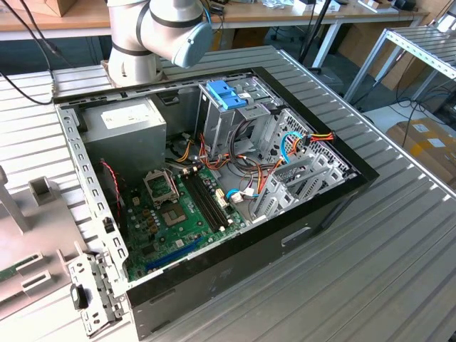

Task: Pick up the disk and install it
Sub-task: 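Pick up the disk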

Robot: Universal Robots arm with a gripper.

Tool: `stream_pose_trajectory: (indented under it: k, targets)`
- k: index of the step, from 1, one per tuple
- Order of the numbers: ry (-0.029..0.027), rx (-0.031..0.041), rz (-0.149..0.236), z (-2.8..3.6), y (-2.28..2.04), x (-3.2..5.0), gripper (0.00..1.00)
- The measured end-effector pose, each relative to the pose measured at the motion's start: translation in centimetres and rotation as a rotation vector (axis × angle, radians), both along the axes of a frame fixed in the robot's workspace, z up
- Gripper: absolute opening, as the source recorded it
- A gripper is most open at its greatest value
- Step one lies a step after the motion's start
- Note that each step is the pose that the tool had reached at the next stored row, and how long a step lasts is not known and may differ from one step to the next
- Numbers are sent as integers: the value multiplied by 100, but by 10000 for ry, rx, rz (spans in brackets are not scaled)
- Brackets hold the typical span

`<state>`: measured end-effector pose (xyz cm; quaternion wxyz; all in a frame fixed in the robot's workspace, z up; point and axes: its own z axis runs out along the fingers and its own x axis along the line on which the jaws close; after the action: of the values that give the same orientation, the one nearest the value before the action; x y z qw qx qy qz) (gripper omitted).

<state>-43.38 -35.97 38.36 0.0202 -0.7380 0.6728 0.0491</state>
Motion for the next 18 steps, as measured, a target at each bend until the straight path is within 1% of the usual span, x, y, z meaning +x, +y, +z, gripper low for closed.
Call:
stream_pose_trajectory:
  k: [10, 18]
  targets:
    - [0, 37, 0, 95, 0, 0, 37]
    - [1, 64, 0, 150, 0, 0, 37]
